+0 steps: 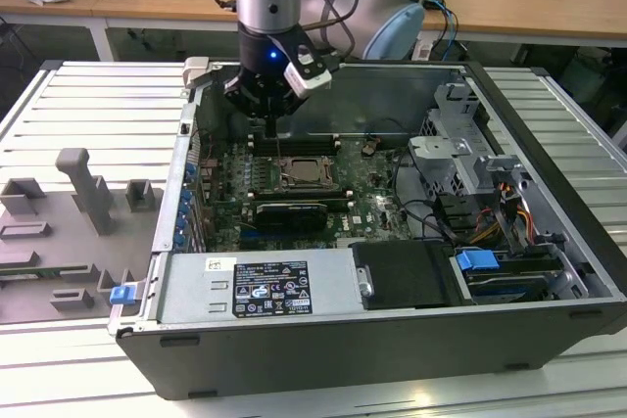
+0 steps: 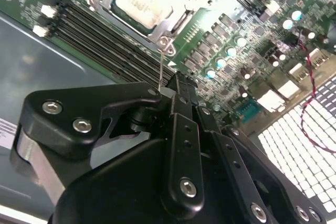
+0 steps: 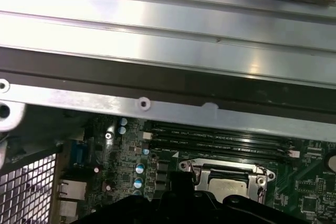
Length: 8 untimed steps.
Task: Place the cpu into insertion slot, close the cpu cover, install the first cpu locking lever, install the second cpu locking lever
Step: 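Install the first cpu locking lever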
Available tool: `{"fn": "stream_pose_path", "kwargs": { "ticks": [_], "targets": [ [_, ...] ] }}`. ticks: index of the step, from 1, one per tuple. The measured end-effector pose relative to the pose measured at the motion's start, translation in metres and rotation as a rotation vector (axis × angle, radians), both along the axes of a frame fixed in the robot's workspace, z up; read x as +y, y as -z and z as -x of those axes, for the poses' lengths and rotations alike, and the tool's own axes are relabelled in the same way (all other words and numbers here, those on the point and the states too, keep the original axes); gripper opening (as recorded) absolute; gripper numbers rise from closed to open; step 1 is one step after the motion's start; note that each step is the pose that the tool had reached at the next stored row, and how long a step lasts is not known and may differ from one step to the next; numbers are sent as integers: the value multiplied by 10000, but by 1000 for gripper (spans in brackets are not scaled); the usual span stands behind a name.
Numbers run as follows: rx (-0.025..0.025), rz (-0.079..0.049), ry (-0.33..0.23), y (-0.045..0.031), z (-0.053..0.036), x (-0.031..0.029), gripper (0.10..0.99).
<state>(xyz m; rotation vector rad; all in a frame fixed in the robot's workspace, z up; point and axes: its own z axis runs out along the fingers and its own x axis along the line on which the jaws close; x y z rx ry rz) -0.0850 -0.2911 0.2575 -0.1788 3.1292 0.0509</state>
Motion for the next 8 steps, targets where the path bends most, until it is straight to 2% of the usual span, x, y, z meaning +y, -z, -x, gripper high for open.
{"fn": "stream_pose_path", "kwargs": {
  "ticks": [8],
  "targets": [
    [1, 0, 28, 9, -136, 1, 106]
  ]
}}
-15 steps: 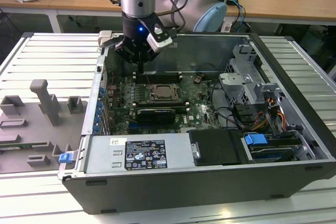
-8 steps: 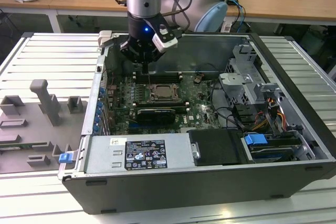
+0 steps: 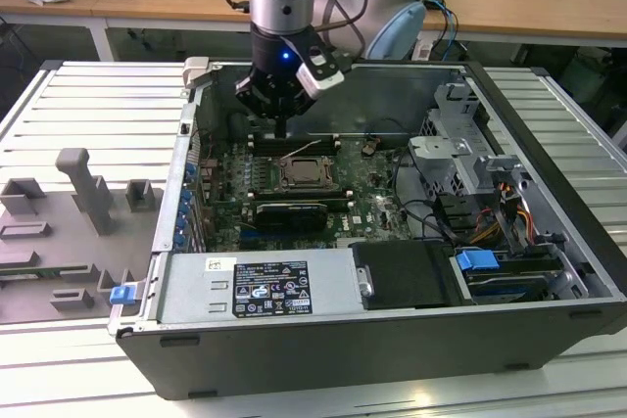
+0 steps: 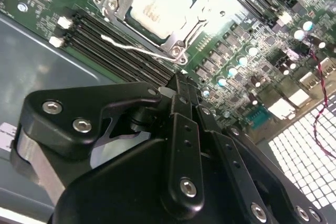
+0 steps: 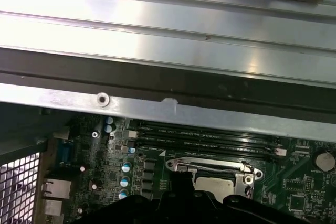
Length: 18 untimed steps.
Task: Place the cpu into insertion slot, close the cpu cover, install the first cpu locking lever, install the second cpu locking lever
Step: 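Install the first cpu locking lever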
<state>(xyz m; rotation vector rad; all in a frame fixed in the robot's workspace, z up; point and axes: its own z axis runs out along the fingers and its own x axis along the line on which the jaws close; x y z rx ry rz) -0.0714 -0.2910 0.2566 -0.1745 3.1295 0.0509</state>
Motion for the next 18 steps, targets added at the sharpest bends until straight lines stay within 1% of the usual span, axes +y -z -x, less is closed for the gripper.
{"fn": "stream_pose_path", "kwargs": {
  "ticks": [4, 10, 11, 12, 14, 15, 18],
  "targets": [
    [0, 0, 0, 2, -67, 0, 106],
    [0, -3, 19, 11, -134, -1, 106],
    [1, -42, 19, 14, -139, -1, 106],
    [1, -131, 19, 18, -146, -1, 106],
    [0, -398, 18, 23, -160, -2, 106],
    [0, -448, 18, 29, -162, -2, 106],
    [0, -450, 20, 55, -161, -4, 106]
  ]
}}
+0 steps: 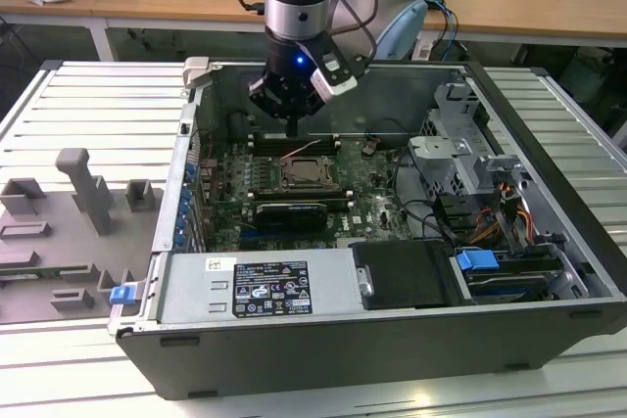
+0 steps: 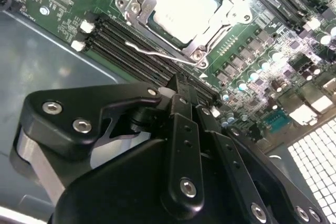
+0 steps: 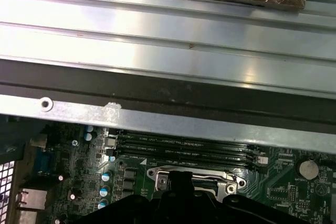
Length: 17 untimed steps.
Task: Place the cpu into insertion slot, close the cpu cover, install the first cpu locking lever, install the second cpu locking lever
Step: 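Install the first cpu locking lever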
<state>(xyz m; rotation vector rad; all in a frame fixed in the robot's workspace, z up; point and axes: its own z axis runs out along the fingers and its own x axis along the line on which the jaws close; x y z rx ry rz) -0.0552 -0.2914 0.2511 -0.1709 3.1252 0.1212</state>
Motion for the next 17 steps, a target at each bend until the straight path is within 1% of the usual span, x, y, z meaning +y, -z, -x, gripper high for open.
{"fn": "stream_pose_path", "kwargs": {
  "ticks": [10, 17],
  "targets": [
    [0, 1, -2, 95, -1, 0, 106],
    [1, 0, -1, 126, -2, -1, 106]
  ]
}}
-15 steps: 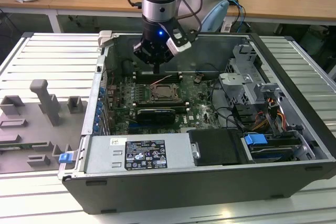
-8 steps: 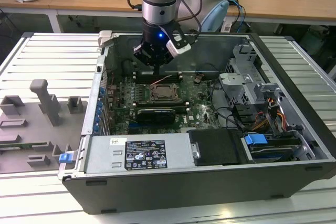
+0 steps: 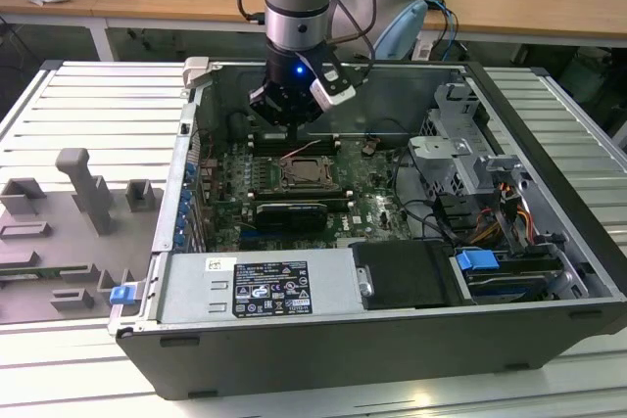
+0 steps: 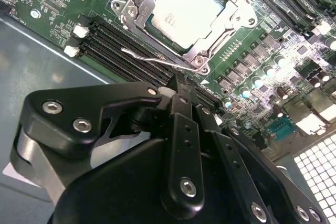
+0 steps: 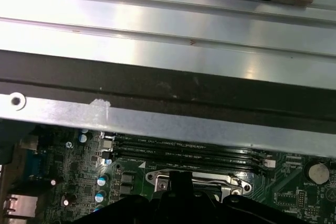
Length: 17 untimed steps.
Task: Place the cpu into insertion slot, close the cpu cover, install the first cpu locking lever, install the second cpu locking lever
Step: 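Install the first cpu locking lever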
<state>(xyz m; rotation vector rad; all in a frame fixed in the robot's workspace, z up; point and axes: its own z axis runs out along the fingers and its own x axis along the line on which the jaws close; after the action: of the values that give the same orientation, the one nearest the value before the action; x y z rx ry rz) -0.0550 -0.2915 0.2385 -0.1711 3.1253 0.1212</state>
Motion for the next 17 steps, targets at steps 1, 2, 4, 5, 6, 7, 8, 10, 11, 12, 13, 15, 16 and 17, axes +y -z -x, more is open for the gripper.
{"fn": "stream_pose_path", "kwargs": {
  "ticks": [1, 2, 4, 5, 6, 7, 8, 10, 11, 12, 13, 15, 16, 17],
  "targets": [
    [0, 0, 2, 3, 0, -2, 106],
    [-8, -1, 2, 6, 0, -4, 106],
    [-21, -42, 0, 21, -1, -11, 106],
    [-20, -94, 2, 31, -2, -15, 106],
    [-22, -126, 2, 41, -6, -15, 106],
    [-21, -141, 3, 50, -16, -15, 106],
    [-21, -158, 2, 60, -28, -16, 106],
    [-20, -216, 1, 67, -59, -16, 106],
    [-20, -222, 2, 68, -68, -16, 106],
    [-20, -223, 2, 68, -73, -16, 106],
    [-20, -223, 2, 69, -76, -16, 106],
    [-20, -223, 2, 84, -102, -16, 106],
    [-19, -222, -1, 92, -124, -16, 106],
    [-20, -222, -1, 95, -134, -16, 106]
  ]
}}
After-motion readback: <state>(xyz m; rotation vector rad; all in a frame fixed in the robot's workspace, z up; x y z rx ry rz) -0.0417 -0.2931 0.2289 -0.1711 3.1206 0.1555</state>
